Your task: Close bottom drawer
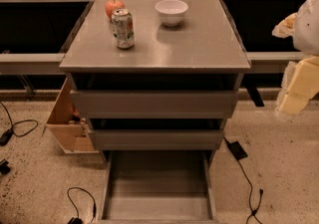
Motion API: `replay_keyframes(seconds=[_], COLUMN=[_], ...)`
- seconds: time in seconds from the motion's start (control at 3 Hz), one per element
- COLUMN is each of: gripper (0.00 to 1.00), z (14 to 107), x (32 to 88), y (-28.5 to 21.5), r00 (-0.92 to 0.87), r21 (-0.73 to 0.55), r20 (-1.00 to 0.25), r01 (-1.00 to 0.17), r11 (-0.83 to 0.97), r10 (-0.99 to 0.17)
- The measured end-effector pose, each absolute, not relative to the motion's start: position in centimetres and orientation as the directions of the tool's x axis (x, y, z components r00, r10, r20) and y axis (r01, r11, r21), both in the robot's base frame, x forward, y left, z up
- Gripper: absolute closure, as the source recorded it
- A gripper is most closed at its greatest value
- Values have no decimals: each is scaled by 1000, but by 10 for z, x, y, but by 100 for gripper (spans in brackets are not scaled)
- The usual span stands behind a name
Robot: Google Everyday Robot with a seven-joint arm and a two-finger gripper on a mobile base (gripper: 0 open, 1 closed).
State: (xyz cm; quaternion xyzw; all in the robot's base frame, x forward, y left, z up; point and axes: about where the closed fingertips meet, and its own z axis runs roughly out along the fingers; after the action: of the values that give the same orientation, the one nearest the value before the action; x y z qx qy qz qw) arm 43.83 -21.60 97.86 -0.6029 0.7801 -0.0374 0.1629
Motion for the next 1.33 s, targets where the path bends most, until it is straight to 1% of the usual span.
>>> replay_keyframes(seconds=[0.33, 0.67, 1.0, 1.33], gripper=[0, 0, 0, 0], z=[978, 954, 900, 825], x=[439, 432, 422, 409], y=[-214, -211, -213, -218], r00=[-216, -213, -247, -298], r21=[-266, -274, -256, -201], r20=[-212, -227, -236, -229], r01=[-926, -923, -917, -917], r11=[269, 272, 305, 344], r10=[-953, -950, -940, -927])
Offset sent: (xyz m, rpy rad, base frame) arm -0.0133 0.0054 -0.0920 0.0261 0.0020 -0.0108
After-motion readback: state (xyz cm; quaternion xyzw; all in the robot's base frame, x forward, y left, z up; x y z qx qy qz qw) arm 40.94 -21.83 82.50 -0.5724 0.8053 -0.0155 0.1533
